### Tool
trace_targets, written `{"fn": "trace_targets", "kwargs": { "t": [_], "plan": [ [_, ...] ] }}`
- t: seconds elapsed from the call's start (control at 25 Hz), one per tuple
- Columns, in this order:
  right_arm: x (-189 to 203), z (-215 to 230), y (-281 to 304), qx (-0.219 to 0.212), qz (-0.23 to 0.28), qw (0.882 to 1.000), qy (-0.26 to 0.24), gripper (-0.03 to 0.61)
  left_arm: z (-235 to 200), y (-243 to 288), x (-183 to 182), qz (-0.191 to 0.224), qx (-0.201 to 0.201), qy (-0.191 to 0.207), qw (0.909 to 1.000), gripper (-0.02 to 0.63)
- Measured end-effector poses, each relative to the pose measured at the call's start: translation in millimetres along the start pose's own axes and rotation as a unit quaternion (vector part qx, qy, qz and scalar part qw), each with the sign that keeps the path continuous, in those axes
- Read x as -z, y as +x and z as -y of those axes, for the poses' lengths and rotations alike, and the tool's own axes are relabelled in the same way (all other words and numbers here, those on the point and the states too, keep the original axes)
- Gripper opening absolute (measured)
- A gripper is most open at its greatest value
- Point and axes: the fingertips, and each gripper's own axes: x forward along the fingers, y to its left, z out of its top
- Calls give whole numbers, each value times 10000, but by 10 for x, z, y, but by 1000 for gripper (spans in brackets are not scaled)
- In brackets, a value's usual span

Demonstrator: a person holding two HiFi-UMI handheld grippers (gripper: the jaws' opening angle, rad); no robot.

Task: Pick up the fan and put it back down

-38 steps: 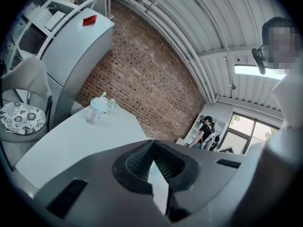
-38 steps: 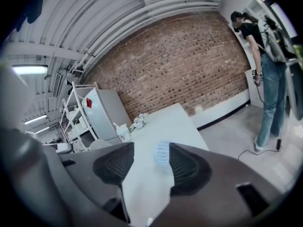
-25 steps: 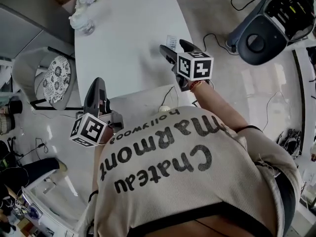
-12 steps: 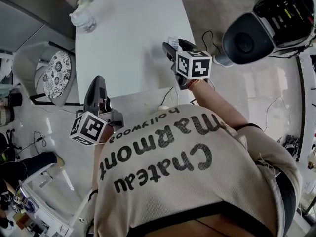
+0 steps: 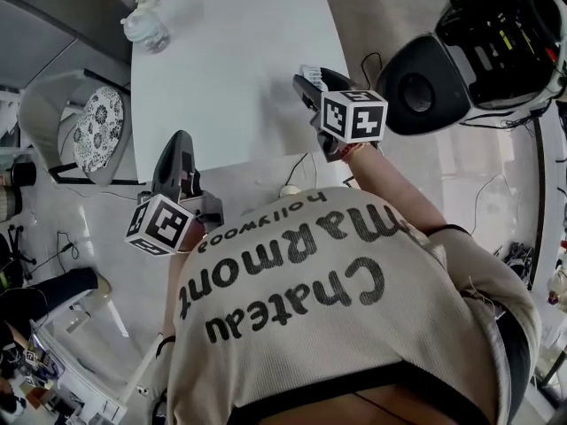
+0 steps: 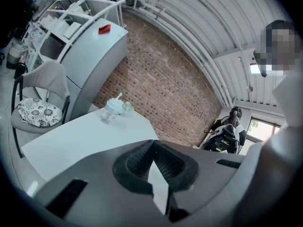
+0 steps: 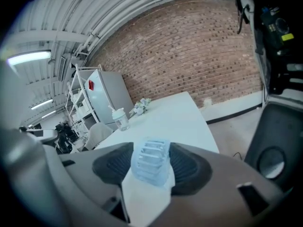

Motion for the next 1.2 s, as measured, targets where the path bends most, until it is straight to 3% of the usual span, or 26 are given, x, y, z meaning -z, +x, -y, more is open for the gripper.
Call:
{"fn": "trace_targets", "kwargs": {
  "t": [0.16, 0.36, 0.56, 0.84, 1.0, 1.2],
  "plan": [
    [108, -21, -45, -97, -37, 9999, 131, 242, -16, -5, 123, -84, 52, -8, 10000, 2],
    [-73, -230, -204, -222, -47, 9997, 115, 238, 51, -97, -12, -121, 82, -90, 9999, 2],
    [121, -451, -117, -258, 25, 9994, 239, 233, -246, -157, 68, -233, 172, -103, 9995, 2],
    [-198, -1047, -218, -115, 13, 9992, 388, 229, -393, -320, -405, -525, 412, -155, 9977, 2],
    [46, -1193, -70, -118, 40, 9988, 482, 225, -657, -390, -311, -611, 455, -107, 9970, 2],
    [12, -1649, 283, -97, -75, 9993, 367, 222, -1165, -439, -609, -553, 430, -246, 9972, 2]
  ]
}}
